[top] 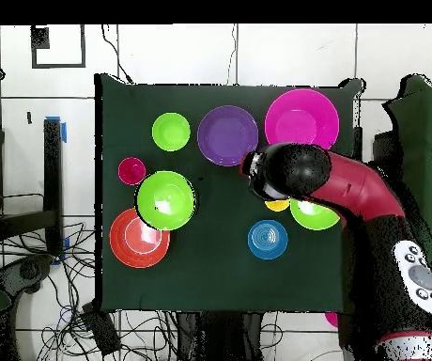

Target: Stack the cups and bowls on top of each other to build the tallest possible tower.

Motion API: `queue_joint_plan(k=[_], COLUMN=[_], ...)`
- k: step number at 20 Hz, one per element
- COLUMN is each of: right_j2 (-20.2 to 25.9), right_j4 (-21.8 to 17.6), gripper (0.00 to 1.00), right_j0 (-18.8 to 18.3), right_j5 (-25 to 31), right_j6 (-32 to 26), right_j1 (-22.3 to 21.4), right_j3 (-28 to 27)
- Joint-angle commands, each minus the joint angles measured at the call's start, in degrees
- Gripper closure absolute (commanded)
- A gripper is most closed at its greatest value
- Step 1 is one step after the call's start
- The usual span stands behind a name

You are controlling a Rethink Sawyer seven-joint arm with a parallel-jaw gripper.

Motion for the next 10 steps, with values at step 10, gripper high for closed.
queue_joint_plan(k=[10], right_j2=[6.3], right_j4=[-14.6], gripper=[0.00], right_j0=[2.3], right_j5=[-7.2], right_j6=[-8.3], right_j1=[9.3], right_j3=[1.0])
